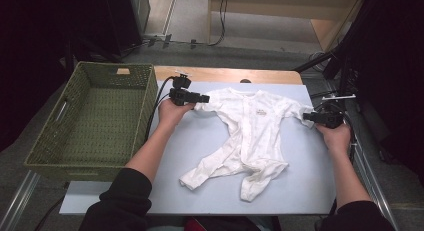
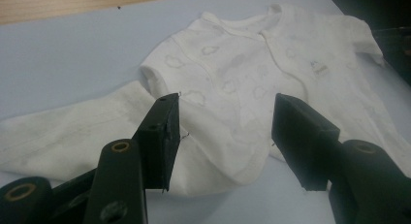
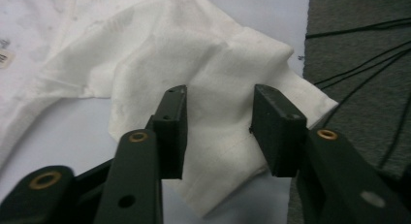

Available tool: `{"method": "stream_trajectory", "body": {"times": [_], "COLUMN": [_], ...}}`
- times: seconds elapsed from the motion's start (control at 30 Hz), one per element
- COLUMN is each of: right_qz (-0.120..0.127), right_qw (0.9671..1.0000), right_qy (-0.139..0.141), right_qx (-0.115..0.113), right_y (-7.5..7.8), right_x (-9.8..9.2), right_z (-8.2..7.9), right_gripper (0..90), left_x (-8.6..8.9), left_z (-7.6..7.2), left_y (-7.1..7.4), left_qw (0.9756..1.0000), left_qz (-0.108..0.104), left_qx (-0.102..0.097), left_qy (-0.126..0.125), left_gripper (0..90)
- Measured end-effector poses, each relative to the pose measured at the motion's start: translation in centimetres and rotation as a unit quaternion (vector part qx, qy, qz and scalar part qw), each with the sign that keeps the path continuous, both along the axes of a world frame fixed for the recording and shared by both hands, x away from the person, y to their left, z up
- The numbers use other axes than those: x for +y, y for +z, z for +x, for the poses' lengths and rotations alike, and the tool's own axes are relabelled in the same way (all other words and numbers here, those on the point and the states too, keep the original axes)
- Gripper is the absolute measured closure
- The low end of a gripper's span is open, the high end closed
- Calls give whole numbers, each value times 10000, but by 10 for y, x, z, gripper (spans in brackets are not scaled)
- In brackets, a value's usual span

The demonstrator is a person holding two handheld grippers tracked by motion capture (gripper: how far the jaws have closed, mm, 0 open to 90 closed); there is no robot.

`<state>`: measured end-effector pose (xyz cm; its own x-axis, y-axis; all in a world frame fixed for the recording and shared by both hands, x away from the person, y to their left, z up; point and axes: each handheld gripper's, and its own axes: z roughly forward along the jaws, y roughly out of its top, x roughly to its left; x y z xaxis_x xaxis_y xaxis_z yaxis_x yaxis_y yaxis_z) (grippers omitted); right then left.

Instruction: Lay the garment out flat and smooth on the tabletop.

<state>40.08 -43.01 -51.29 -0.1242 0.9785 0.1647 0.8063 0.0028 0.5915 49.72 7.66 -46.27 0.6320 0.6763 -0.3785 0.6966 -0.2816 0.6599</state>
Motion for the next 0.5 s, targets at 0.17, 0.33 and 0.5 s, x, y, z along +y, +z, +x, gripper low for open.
{"method": "stream_trajectory", "body": {"times": [0.17, 0.33, 0.5], "right_qz": [-110, 252, 271], "right_qw": [9999, 9996, 9993], "right_qy": [-76, -152, -244], "right_qx": [-42, 57, 109], "right_y": [-2, -2, 5], "right_x": [10, 4, -8], "right_z": [-3, -1, 2], "right_gripper": [773, 877, 881], "left_x": [0, 0, 1], "left_z": [-2, -3, -2], "left_y": [1, -2, -1], "left_qw": [10000, 10000, 9999], "left_qz": [31, 37, 80], "left_qx": [-20, 3, -64], "left_qy": [5, -4, 8], "left_gripper": [439, 439, 439]}}
